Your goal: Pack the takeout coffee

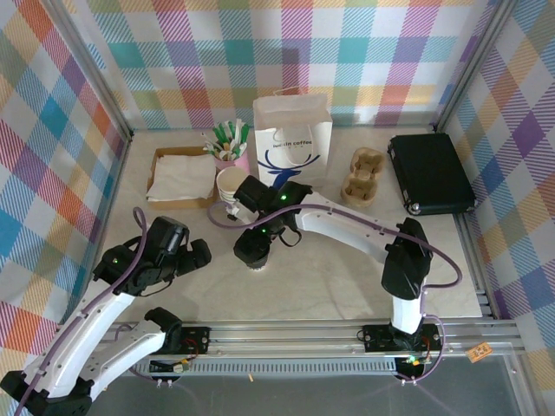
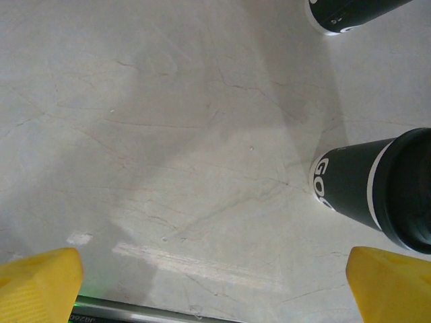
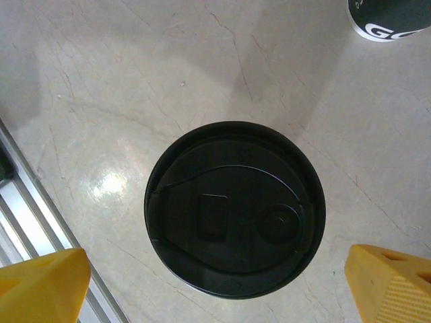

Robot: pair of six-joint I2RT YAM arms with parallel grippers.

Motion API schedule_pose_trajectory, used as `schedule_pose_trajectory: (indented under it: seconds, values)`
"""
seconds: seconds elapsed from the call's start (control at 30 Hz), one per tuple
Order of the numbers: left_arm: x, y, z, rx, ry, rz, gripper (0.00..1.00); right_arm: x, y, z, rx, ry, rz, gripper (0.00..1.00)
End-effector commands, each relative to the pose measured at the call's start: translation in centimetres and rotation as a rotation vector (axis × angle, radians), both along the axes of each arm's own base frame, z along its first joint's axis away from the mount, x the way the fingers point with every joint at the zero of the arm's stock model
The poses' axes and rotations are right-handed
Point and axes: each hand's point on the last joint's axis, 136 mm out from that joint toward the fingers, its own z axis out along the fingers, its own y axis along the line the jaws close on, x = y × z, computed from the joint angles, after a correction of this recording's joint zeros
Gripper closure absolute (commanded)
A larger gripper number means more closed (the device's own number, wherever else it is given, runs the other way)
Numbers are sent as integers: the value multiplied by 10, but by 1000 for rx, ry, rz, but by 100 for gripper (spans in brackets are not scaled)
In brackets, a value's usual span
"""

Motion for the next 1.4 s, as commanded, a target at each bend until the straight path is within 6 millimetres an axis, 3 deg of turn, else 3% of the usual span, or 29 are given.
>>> schedule_pose_trajectory:
  seconds: [0.0,0.33,0.73,0.97,1.2,1.37]
  values:
    - [-11,13,-7,37,36,34,0,-1,0,-2,-44,-15,29,4]
    - [-14,14,-8,31,27,27,0,1,4,-14,-106,-18,41,4]
    - [-13,13,-6,35,22,11,0,-6,7,-29,-151,15,63,14]
    - [-13,14,-6,43,21,6,0,-6,4,-36,-192,9,67,15]
    - [-11,12,-5,40,16,2,0,-6,3,-38,-209,8,67,21]
    - [-11,11,-5,40,21,-4,0,-5,-2,-36,-230,-10,69,18]
